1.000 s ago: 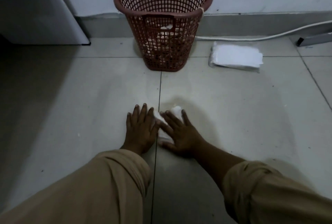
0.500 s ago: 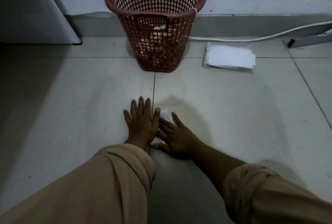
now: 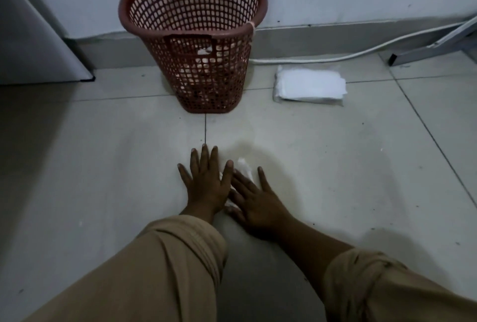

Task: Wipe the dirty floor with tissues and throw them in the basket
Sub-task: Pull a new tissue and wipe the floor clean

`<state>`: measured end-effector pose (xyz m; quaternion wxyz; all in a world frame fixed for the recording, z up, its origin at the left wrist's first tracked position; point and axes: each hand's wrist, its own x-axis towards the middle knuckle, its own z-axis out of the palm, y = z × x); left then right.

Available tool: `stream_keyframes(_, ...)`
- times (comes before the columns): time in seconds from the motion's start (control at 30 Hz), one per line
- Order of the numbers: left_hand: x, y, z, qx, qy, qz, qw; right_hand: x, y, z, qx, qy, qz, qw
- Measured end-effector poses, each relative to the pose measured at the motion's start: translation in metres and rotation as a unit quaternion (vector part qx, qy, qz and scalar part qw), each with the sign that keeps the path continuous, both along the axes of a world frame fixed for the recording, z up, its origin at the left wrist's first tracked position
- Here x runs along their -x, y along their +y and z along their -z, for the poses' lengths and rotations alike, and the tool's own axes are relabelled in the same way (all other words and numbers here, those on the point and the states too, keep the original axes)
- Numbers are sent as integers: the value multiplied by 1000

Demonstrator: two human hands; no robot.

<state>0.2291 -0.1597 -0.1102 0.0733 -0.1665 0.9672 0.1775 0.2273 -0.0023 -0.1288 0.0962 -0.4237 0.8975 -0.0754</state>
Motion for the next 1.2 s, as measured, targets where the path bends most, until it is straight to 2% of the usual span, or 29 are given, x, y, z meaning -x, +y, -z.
stream_keyframes(0.13, 15, 11, -4, -9, 16, -6, 1000, 29, -2, -5, -18, 0, 31, 999)
stream_keyframes(0.3, 29, 39, -2, -20, 23, 14, 999, 83, 49, -9, -68, -12, 212, 975)
stream_keyframes(0.4, 35, 54, 3, -27, 18, 43, 999, 69, 87, -6, -63, -12, 284, 957)
stream_keyframes(0.57, 50, 83, 5, -25, 4, 75, 997, 23, 69, -1, -3, -32, 250, 968)
stream_keyframes(0.73, 60, 109, -1, -26, 25, 122, 992, 60, 82, -5, -63, 4, 185, 981)
stream_keyframes(0.87, 61, 119, 0, -10, 12, 147, 989, 94, 110, -14, -68, -37, 329, 941)
stream_keyframes(0.97, 65, 126, 1, -12, 6, 136, 991, 75, 122, -10, -47, -30, 417, 907)
stream_keyframes(1.0, 66, 128, 1, -13, 6, 133, 991, 63, 118, -8, -26, -26, 420, 907)
stream_keyframes(1.07, 71, 136, 2, -16, 7, 132, 991, 45, 108, -5, -2, -20, 370, 929)
stream_keyframes(1.2, 78, 150, 3, -15, 17, 144, 989, 52, 110, -2, -30, -10, 256, 966)
